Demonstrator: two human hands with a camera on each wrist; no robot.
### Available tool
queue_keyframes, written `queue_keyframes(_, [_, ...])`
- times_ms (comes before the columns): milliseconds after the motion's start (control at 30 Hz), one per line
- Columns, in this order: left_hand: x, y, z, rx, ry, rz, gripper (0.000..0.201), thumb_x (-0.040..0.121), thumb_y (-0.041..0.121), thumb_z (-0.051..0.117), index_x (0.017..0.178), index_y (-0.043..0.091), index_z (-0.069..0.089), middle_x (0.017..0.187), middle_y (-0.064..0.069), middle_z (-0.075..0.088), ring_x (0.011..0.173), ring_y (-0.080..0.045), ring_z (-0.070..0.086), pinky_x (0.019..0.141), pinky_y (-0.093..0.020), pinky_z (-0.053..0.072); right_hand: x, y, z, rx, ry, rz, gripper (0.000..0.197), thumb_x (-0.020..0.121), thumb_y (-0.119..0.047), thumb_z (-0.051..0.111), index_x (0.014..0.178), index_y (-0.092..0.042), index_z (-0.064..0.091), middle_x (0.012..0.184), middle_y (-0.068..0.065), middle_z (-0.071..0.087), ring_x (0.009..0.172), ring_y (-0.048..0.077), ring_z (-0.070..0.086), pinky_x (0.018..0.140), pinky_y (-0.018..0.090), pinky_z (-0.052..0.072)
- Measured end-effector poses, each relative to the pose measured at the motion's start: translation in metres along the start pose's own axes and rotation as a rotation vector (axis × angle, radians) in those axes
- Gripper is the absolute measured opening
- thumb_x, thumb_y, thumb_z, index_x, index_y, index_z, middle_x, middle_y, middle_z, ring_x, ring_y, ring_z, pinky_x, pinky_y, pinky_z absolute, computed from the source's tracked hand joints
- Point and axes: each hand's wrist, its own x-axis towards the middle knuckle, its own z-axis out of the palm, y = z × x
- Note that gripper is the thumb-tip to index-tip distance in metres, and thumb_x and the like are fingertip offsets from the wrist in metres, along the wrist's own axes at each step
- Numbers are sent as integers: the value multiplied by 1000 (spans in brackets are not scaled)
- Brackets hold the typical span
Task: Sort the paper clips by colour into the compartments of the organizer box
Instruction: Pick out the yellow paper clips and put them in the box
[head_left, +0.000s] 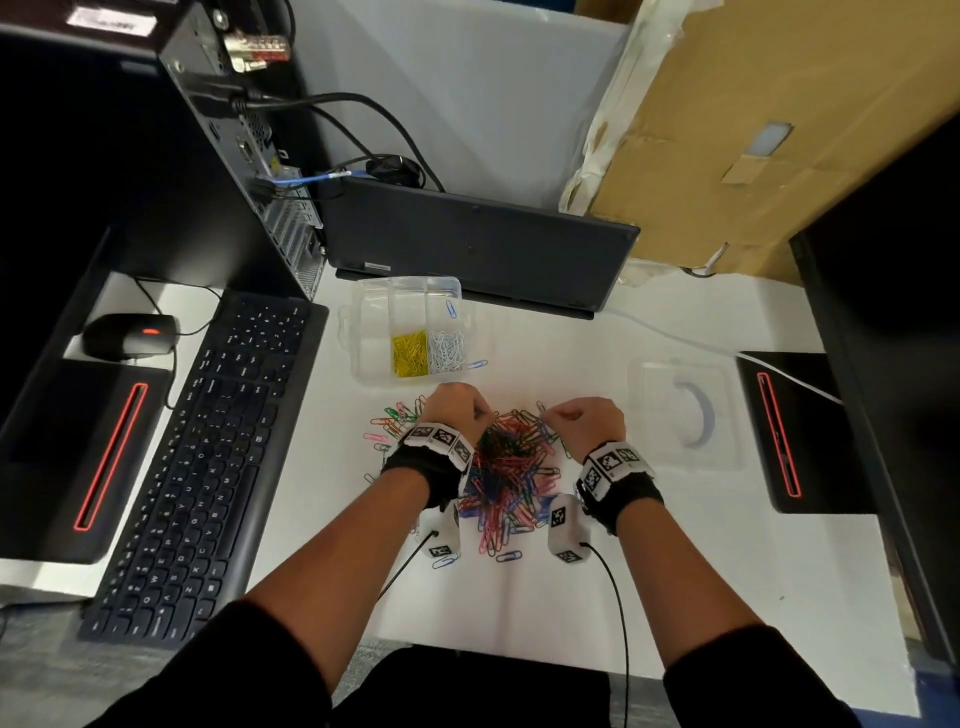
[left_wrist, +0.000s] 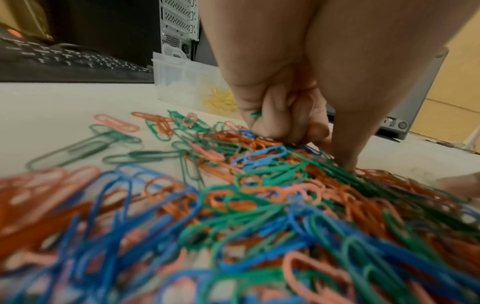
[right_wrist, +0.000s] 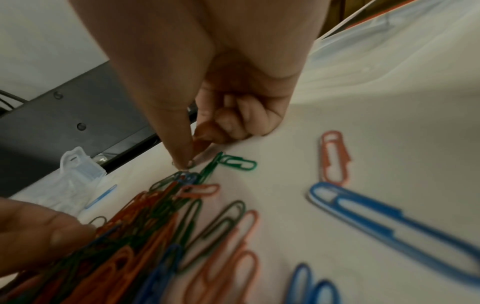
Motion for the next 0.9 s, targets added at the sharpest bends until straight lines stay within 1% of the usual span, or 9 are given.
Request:
queue_keyframes(100, [-4,-2,0,-74,36,-2,17,91,23,61,92,7,68,86,-9,70,82,-24,64,68,-25,47,-6,8,-8,205,-58,2,10,85,-24,74,85,-14,76,83,-1,72,79,14,64,78,27,52])
queue_keyframes(200, [-9,-5,-1,-316,22,-134,16,95,24,54,96,9,59,86,-13,61,77,-22,54,68,-30,44,-20,17,-19,937,-190,241,4,89,-6,67,91,-3,70,84,10,71,74,18,63,70,23,55])
queue_keyframes(300, [-13,-10,-2,-737,-31,-332,21,95,28,40,84,12,44,80,-30,46,58,-18,35,51,-32,33,-27,27,-24,1274,-261,342,21,86,-1,64,107,0,63,82,8,64,68,13,57,60,17,52])
queue_keyframes(400, [-22,-11,-7,-946,-100,-507,24,96,26,29,73,19,30,61,-1,24,42,-12,17,44,-17,16,-28,30,-25,1400,-341,420,40,81,-7,64,120,-2,59,78,5,59,62,11,55,57,16,52])
queue_keyframes(467, [-26,-15,-11,-1014,-169,-539,27,95,19,29,68,21,25,58,3,19,41,-10,12,42,-15,12,-29,26,-26,1460,-363,456,25,86,-8,60,110,-3,62,76,6,59,61,13,58,57,18,54])
queue_keyframes(533, [-31,-19,-13,-1036,-221,-512,34,98,17,32,66,22,23,56,4,18,43,-10,11,42,-15,11,-31,20,-29,1447,-338,467,12,93,-16,57,92,-5,63,76,7,60,63,15,60,58,19,55])
queue_keyframes(633, [-38,-27,-8,-1037,-182,-371,37,104,25,41,69,20,29,57,1,24,45,-11,18,42,-19,15,-30,17,-33,1271,-306,412,20,93,-25,62,80,-10,61,72,5,62,65,15,59,61,21,55])
queue_keyframes(767, [-49,-31,-6,-926,-167,-254,18,103,14,41,87,8,48,61,-8,46,45,-13,33,41,-19,25,-21,27,-33,556,-162,124,12,85,-18,75,90,-9,71,74,4,64,65,14,57,62,22,51])
queue_keyframes(900, [-54,-41,-3,-874,-102,-294,22,103,7,36,105,9,58,56,-1,40,46,-13,28,42,-20,23,-16,34,-22,95,-120,-164,12,79,-17,81,90,-20,75,71,3,62,61,11,54,55,11,45])
